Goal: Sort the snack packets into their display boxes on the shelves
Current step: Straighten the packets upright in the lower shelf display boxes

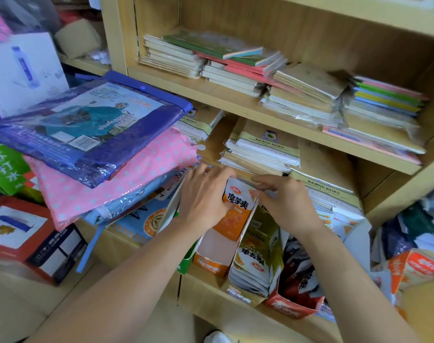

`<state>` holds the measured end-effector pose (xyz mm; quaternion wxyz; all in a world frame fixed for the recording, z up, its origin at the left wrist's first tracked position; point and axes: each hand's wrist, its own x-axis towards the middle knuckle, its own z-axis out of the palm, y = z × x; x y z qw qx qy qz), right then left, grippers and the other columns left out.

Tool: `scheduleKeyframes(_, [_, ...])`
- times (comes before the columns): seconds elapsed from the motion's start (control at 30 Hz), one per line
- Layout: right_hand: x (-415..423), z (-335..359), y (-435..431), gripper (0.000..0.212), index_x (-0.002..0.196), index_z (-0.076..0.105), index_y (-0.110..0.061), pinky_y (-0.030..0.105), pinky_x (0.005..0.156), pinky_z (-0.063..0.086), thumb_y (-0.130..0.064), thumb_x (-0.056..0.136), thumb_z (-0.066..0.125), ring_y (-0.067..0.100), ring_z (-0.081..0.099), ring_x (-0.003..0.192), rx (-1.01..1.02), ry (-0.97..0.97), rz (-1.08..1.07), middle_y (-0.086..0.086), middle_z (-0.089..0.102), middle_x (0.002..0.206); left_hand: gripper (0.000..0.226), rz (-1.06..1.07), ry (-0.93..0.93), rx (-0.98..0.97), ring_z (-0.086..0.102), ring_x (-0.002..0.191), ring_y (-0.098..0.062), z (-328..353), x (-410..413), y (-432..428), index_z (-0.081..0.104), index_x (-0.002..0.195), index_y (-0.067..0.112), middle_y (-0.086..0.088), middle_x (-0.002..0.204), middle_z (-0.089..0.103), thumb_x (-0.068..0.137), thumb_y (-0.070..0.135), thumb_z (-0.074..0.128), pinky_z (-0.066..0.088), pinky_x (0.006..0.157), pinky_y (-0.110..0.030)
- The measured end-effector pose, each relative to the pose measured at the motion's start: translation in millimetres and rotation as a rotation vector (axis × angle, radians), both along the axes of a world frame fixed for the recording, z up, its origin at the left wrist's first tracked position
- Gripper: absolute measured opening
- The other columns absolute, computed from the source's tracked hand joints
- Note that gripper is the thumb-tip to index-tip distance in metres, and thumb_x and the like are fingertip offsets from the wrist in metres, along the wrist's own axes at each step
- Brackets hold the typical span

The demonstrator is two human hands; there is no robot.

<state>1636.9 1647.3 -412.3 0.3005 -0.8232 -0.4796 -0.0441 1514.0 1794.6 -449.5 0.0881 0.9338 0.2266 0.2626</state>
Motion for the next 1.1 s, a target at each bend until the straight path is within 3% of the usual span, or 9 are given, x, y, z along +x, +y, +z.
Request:
scheduleKeyframes(0.1, [-2.4,1.0,2.9,0.018,0.1,0.081,-0.016,0.037,0.084,0.061,-0.007,0.086,0.075,0.015,0.072,0.086,0.061,-0.027,-0.069,0.0,0.078,0.096,0.071,-0.002,-0.004,0.021,0.052,0.113,-0.023,-4.0,2.7,1.4,0.052,0.138,0.037,0.008,0.123,0.067,0.074,0.049,0.083,0.037,0.09,-0.037])
scheduleKeyframes(0.17, [-4.0,-0.1,5.6,0.017,0.097,0.081,-0.018,0.038,0.078,0.061,-0.007,0.085,0.075,0.017,0.073,0.083,0.069,-0.038,-0.111,0.0,0.078,0.094,0.081,-0.015,0.037,0.056,0.048,0.119,-0.024,-4.9,2.1,3.0,0.041,0.15,0.037,0.007,0.129,0.063,0.079,0.055,0.076,0.037,0.097,-0.038])
scheduleKeyframes(0.37, [-2.2,-0.7,3.9,0.023,0.111,0.078,-0.02,0.041,0.084,0.06,-0.013,0.092,0.066,0.024,0.072,0.094,-0.043,-0.038,-0.078,0.003,0.077,0.104,0.091,-0.093,0.081,0.036,0.044,0.13,-0.023,-5.1,-2.4,6.6,0.026,0.159,0.028,0.004,0.141,0.055,0.085,0.055,0.071,0.037,0.109,-0.04])
scheduleKeyframes(0.53, [-4.1,4.9,-0.6,0.03,0.12,0.073,-0.016,0.036,0.09,0.058,-0.012,0.091,0.068,0.024,0.069,0.105,-0.063,-0.03,-0.036,0.005,0.073,0.118,0.072,-0.217,-0.144,-0.18,0.056,0.127,-0.014,4.4,-19.9,12.3,0.048,0.149,0.022,0.004,0.14,0.06,0.084,0.029,0.079,0.047,0.104,-0.032])
scheduleKeyframes(0.63, [-7.4,11.0,-1.0,0.036,0.124,0.071,-0.014,0.031,0.096,0.054,-0.01,0.088,0.072,0.022,0.067,0.111,-0.047,-0.035,0.008,0.004,0.071,0.122,0.059,-0.195,-0.23,-0.159,0.058,0.119,-0.016,14.1,-38.6,23.3,0.059,0.14,0.021,0.004,0.13,0.066,0.085,0.019,0.078,0.048,0.095,-0.032])
scheduleKeyframes(0.73, [-16.0,19.8,-1.3,0.031,0.119,0.073,-0.016,0.038,0.094,0.056,-0.014,0.088,0.074,0.019,0.066,0.107,-0.01,-0.07,0.051,-0.001,0.072,0.117,0.05,-0.139,-0.286,-0.104,0.06,0.105,-0.02,14.4,-61.3,44.0,0.067,0.128,0.02,0.004,0.115,0.07,0.08,0.015,0.079,0.051,0.086,-0.036])
scheduleKeyframes(0.93, [-56.5,30.1,14.4,0.027,0.113,0.075,-0.022,0.033,0.09,0.051,-0.022,0.087,0.077,0.014,0.061,0.107,0.023,-0.087,0.149,-0.007,0.073,0.113,0.043,-0.153,-0.153,-0.003,0.055,0.107,-0.021,-6.7,-104.2,69.5,0.072,0.117,0.027,0.01,0.115,0.067,0.074,0.03,0.077,0.045,0.092,-0.04])
scheduleKeyframes(1.1, [-76.1,6.4,42.0,0.048,0.125,0.069,-0.02,0.053,0.095,0.044,-0.033,0.08,0.081,0.034,0.052,0.117,-0.177,-0.168,0.164,0.002,0.07,0.122,0.07,-0.11,0.067,-0.071,0.033,0.13,-0.017,-13.9,-115.2,54.4,0.053,0.142,0.035,0.009,0.143,0.047,0.077,0.042,0.078,0.044,0.104,-0.044])
